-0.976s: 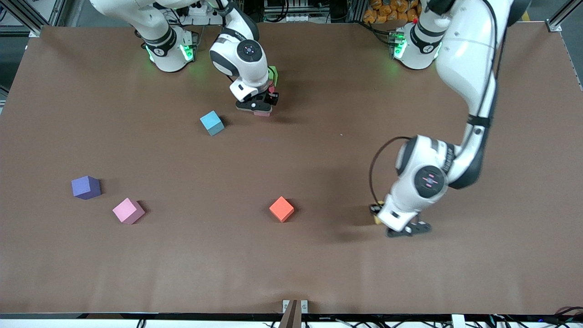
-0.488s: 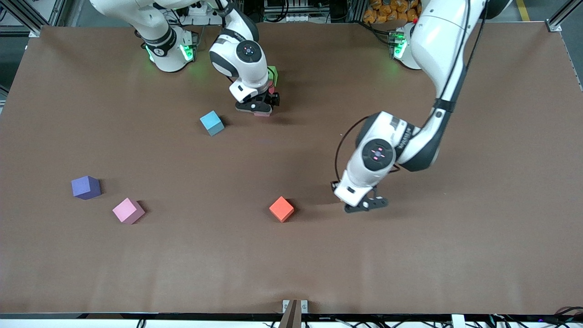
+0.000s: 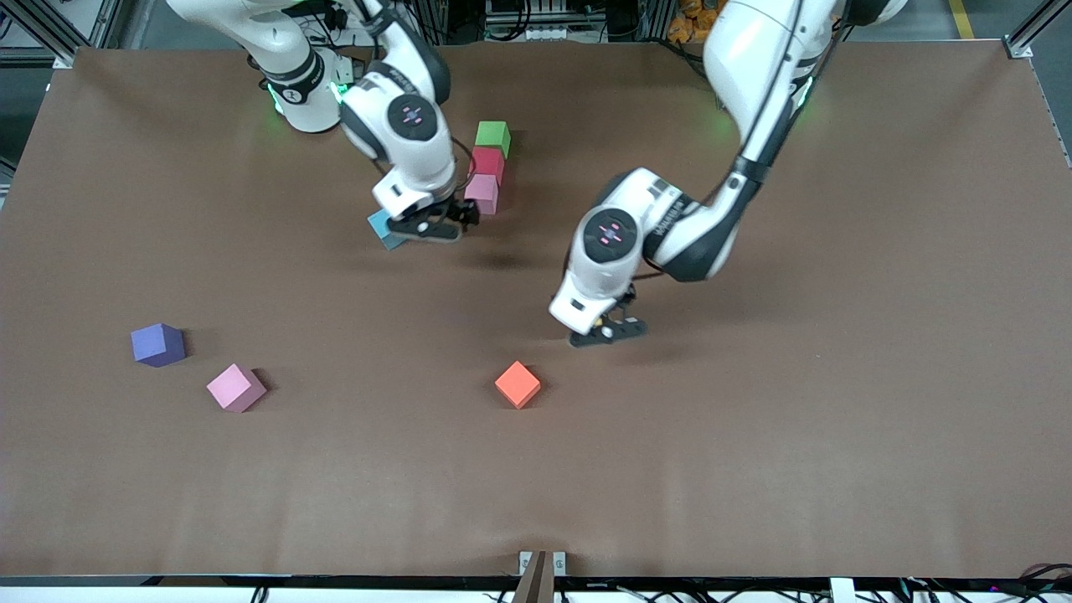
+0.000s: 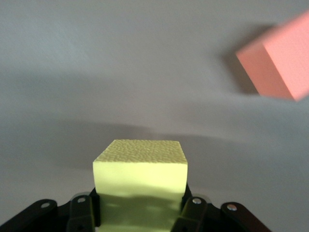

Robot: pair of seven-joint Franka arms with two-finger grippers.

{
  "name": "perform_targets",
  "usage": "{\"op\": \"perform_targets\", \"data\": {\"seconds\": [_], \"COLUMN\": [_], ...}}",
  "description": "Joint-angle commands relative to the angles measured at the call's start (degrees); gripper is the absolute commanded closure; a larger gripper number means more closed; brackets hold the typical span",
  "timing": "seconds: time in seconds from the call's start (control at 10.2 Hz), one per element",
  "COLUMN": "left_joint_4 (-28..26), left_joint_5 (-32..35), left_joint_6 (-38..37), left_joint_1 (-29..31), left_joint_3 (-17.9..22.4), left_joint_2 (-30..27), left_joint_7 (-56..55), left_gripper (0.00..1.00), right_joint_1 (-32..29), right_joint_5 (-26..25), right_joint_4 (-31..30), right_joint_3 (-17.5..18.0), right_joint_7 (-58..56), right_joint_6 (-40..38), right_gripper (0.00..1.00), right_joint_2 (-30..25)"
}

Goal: Arrange blocks into number 1
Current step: 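Place the lavender block by the red while the left gripper carries yellow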

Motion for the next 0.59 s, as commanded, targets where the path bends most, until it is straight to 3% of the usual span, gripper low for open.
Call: {"op": "perform_targets", "data": {"seconds": [0.0, 0.2, 0.49], "left_joint_4": [-1.3, 0.7, 5.9], "left_joint_5": [-0.7, -0.6, -0.6], "left_joint_6": [3.4, 6.3, 6.4], "left_joint_1": [-7.9, -12.7, -18.0], "left_joint_3": [0.8, 0.9, 1.4], "left_joint_2": [0.2, 2.8, 7.9], "left_joint_7": [-5.9, -6.7, -8.5], "left_gripper": [1.00, 1.00, 1.00], "right_joint_1": [-6.7, -9.6, -10.3], "right_joint_5": [-0.2, -0.1, 0.3], "right_joint_4": [0.0, -1.9, -4.5], "right_joint_3": [-0.6, -0.2, 1.8], "right_joint_7": [-12.6, -25.4, -33.1], "right_joint_6": [-0.9, -1.0, -1.7], "right_gripper": [0.00, 0.00, 0.00], "right_joint_2": [-0.4, -0.2, -0.2]}}
